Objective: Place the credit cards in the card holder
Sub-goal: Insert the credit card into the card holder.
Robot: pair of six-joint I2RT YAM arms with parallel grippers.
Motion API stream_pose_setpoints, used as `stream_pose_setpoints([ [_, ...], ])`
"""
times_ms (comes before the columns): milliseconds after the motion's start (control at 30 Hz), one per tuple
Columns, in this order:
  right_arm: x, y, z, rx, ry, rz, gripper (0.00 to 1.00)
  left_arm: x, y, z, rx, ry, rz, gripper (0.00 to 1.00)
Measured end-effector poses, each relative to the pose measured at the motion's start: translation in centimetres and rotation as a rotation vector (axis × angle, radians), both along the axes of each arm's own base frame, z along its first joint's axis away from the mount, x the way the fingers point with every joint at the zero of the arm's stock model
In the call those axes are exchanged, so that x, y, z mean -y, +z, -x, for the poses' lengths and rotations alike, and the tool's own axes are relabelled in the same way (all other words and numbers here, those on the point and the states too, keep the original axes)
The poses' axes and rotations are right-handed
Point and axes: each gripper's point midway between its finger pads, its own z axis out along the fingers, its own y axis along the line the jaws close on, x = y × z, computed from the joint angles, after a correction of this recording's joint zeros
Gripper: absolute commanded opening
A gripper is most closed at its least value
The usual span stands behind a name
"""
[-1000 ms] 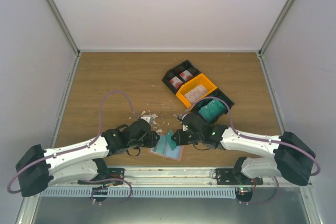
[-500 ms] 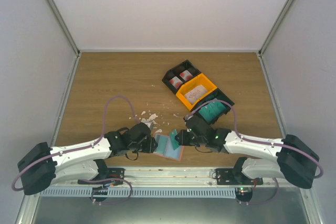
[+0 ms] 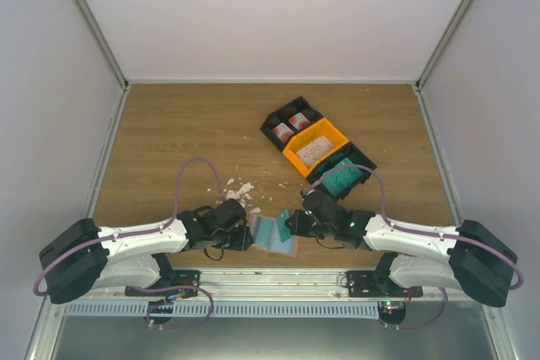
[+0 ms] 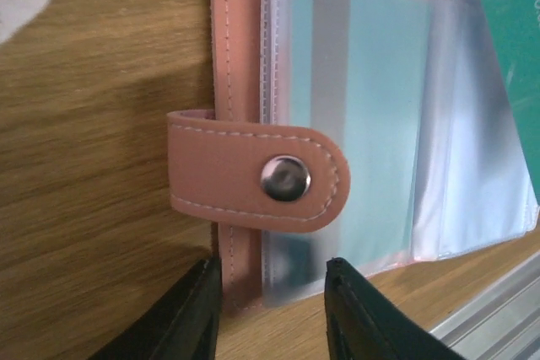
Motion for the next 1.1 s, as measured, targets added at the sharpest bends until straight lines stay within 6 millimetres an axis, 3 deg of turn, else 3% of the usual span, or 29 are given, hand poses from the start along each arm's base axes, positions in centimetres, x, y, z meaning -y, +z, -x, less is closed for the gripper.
stream_pose_setpoints([
  [67, 0.2, 0.0, 0.0, 0.005, -0.005, -0.007, 0.01, 0.5, -0.1, 0.1, -0.012, -0.011, 0.015, 0.26],
  [233, 0.9, -0.4, 0.3, 0.003, -0.027, -0.015, 0.00, 1.8, -0.3, 0.6, -0.052, -0.045, 0.063, 0.21],
  [467, 1.6, -0.4, 0.2, 0.031, -0.059, -0.052, 0.00, 3.0, -0.4, 0.9, -0.077, -0.071, 0.106, 0.21],
  [1100, 1.6, -2.9, 1.2, -0.059, -0.067, -0.240, 0.00, 3.6, -0.4, 0.9, -0.091, -0.067, 0.125, 0.23],
])
